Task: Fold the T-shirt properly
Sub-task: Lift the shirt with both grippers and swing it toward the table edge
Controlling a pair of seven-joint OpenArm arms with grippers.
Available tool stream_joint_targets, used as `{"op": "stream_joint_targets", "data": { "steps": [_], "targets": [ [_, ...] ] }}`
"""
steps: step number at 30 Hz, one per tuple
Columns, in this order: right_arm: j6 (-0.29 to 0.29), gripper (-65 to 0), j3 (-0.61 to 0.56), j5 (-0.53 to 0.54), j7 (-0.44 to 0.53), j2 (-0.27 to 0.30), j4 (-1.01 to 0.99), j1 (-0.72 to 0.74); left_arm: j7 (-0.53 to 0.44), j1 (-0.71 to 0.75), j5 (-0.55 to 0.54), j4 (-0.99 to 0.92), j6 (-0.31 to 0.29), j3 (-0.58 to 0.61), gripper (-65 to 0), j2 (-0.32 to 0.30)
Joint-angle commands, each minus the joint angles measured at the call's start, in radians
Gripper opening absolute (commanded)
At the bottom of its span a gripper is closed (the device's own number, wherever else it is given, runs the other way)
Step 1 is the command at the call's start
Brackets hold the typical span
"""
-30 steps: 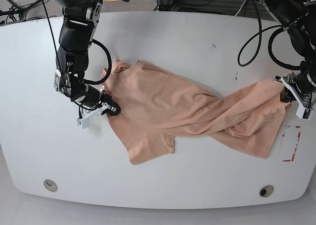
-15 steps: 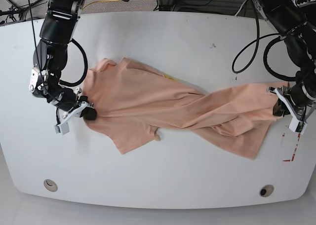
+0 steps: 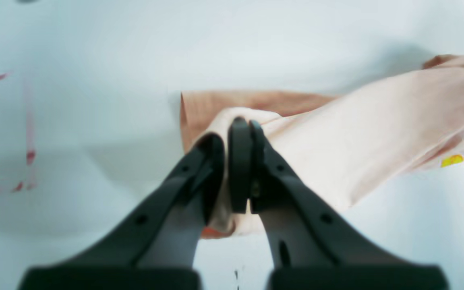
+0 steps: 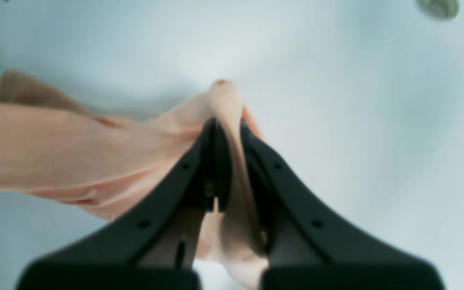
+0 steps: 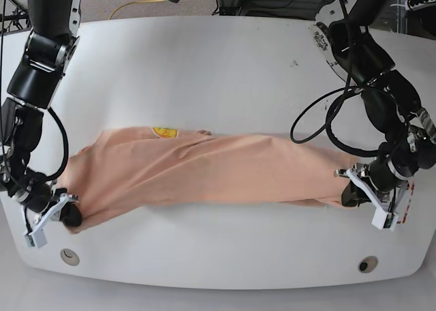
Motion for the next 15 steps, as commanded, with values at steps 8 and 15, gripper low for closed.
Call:
{"op": "stream_joint_targets", "data": {
  "steps": [8, 15],
  "targets": [
    [0.038, -65.0, -0.168, 0.064, 0.011, 0.147, 0.016, 0.299, -0.027, -0.226, 0.028, 0.024, 0.000, -0.004, -65.0, 0.026],
    [0.038, -65.0, -0.298, 0.133, 0.009, 0.229, 0.015, 0.514, -0.021, -0.415, 0.028, 0.014, -0.002, -0.090, -65.0, 0.007]
  ]
}}
